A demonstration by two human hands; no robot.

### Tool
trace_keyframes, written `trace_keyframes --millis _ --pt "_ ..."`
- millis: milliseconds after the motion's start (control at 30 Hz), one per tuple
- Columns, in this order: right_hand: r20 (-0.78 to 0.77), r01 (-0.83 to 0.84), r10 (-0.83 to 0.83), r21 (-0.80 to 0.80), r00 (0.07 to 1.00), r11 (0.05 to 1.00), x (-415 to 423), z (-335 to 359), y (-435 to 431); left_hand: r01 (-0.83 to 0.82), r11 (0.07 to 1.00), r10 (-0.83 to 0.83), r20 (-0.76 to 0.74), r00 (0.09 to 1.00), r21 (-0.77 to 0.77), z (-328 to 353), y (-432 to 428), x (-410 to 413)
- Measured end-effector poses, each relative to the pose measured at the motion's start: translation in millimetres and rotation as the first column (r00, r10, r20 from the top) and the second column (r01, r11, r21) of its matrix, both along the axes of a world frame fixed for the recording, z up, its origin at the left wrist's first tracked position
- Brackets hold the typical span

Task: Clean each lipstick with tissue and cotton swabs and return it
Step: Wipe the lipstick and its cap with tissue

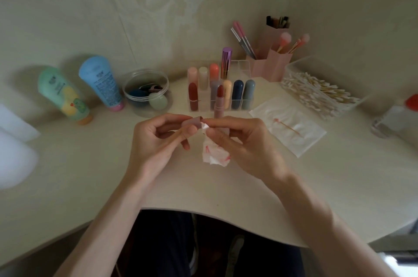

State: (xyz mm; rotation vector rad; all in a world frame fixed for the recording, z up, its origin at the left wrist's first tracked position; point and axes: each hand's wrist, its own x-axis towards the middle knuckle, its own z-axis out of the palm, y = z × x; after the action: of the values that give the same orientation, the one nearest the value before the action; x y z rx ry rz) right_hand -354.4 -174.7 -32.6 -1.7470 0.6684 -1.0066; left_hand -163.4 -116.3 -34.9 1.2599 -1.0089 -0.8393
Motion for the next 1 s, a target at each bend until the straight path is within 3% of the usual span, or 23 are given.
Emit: trace_keyframes --millis 133,400,633,767,1000 --pt "0.051 0.137 -0.14 0.061 0.989 0.989 -3 2 -3 0.004 1.0 -0.004 0.007 1.0 0.003 0 0 0" --pt "0.051 0.129 -0.131 0.051 0.99 0.99 3 -2 2 0.016 1.0 -0.016 0.022 1.0 -0.015 2 1 -1" --pt "0.004 -0.057 0.057 0.062 0.998 0.996 6 -7 4 -0.044 0.999 0.042 -0.071 0.997 -0.022 3 3 0" --pt "-0.02 0.09 -0.091 -0.066 0.996 0.994 6 -9 2 -0.009 1.0 0.008 -0.053 0.999 -0.027 1 1 -1" --pt "0.014 0.123 -0.122 -0.055 0.992 0.991 6 -6 3 0.006 0.999 -0.007 -0.042 0.999 -0.042 0 -1 -1"
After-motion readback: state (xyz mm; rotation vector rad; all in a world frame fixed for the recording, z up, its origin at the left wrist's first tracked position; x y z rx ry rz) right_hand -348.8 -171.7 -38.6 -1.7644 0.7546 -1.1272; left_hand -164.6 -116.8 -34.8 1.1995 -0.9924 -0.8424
